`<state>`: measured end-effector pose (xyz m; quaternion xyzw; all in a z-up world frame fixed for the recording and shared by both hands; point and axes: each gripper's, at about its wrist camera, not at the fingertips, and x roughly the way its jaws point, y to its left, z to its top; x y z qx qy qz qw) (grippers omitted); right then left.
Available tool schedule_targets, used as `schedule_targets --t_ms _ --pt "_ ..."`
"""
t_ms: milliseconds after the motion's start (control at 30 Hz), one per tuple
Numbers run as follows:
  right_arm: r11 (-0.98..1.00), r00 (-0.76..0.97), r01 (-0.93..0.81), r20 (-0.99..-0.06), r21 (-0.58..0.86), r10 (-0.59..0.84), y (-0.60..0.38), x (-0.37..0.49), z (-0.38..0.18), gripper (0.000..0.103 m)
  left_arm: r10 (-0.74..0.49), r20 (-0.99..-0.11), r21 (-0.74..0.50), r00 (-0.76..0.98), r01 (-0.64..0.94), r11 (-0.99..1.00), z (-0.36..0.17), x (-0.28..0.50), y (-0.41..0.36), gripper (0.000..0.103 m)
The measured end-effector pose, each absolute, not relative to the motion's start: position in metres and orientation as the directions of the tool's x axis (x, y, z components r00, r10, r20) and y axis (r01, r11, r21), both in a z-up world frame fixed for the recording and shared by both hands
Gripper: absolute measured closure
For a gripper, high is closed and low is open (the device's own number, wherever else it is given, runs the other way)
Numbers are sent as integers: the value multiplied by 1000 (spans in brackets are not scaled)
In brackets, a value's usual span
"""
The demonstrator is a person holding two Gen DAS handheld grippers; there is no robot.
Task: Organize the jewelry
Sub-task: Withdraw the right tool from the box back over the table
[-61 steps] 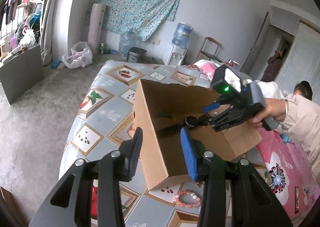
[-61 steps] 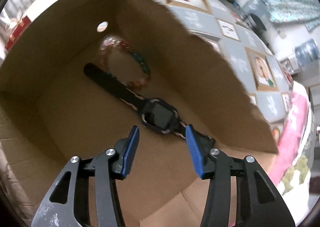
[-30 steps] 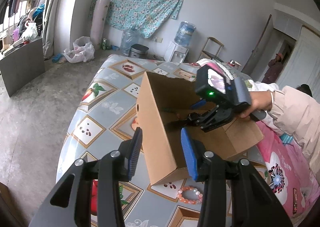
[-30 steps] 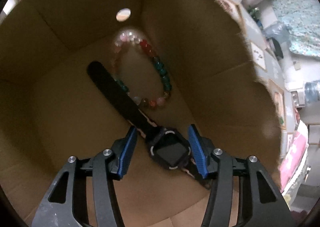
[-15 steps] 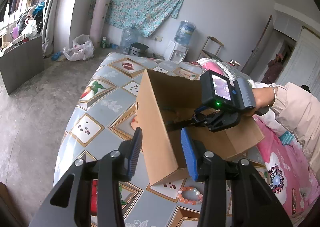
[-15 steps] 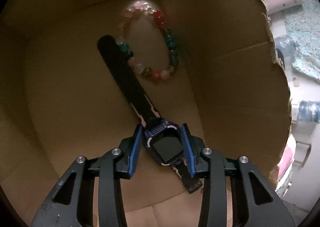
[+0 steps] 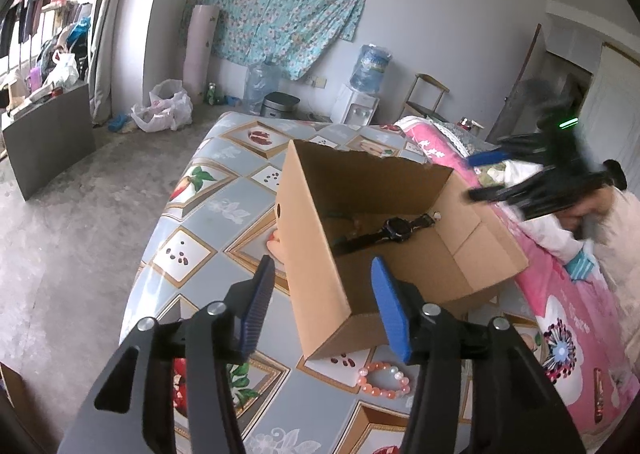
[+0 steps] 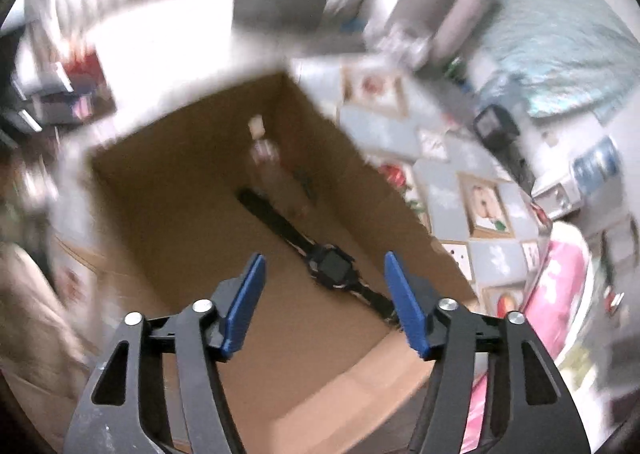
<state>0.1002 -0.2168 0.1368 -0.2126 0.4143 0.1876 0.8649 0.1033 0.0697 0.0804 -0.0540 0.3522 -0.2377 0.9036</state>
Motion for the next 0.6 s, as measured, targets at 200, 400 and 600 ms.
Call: schedule_targets --t_ms 200,400,600 --pt "914 707 -388 -599 117 377 -249 7 179 29 -461 -630 -233 625 414 880 69 79 65 44" --pt "901 676 -199 -612 384 411 -253 -23 104 29 -379 -733 -170 564 388 906 36 86 40 44" --pt "891 577 60 -744 450 336 -266 14 50 52 -324 -763 -120 558 371 921 23 106 26 42"
